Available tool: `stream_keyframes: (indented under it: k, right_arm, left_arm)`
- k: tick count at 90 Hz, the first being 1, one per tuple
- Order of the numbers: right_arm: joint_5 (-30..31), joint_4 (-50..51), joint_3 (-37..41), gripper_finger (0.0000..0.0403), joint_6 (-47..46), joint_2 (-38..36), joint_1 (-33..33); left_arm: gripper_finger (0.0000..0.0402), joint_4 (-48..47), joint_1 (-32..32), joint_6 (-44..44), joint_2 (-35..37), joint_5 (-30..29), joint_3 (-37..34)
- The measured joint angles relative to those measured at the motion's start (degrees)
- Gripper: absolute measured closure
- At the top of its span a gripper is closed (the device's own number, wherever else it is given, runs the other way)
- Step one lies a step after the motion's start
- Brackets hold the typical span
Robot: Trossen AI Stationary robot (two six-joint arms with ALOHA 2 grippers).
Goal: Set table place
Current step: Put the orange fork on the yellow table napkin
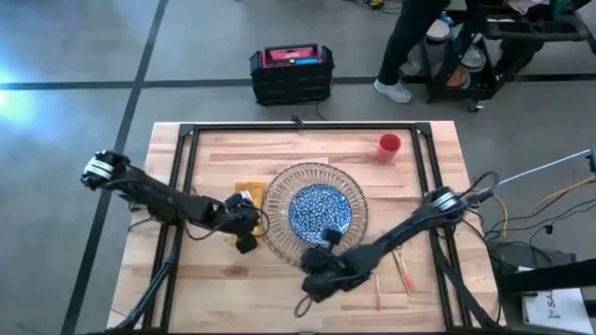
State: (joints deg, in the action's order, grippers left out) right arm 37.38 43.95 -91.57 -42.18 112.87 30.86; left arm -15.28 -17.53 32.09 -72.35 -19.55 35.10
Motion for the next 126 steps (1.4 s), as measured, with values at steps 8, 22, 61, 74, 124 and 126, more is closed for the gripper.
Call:
stream_keyframes:
  k: [8,22,61,74,124,126]
  right_arm:
    - [-0.1,6.4,0.1,0.0366,-2.8,-3.4,0.7]
    - [-3.3,30.2,0.1,0.0299,-20.4,-8.9,4.2]
    - [-17.1,25.3,17.0,0.0221,-48.1,-8.4,15.0]
    - [-23.2,15.7,24.3,0.0228,-51.6,-8.4,15.9]
    - [-25.2,2.2,30.1,0.0322,-54.2,-8.4,16.1]
    - [-25.3,2.5,29.8,0.0345,-53.7,-8.4,16.0]
  left_arm:
    - [0.0381,-0.4,-0.4,-2.1,3.7,-1.5,2.5]
    - [0.0381,-1.7,-1.5,-5.5,9.7,-4.6,7.2]
    - [0.0381,-1.9,-6.6,-11.9,14.1,-6.2,13.9]
    - [0.0381,-2.8,-6.7,-11.9,13.1,-6.9,13.5]
    - [0.0381,-2.8,-6.6,-13.3,12.4,-9.3,13.6]
    - [0.0381,-2.8,-6.6,-13.3,12.4,-9.3,13.6]
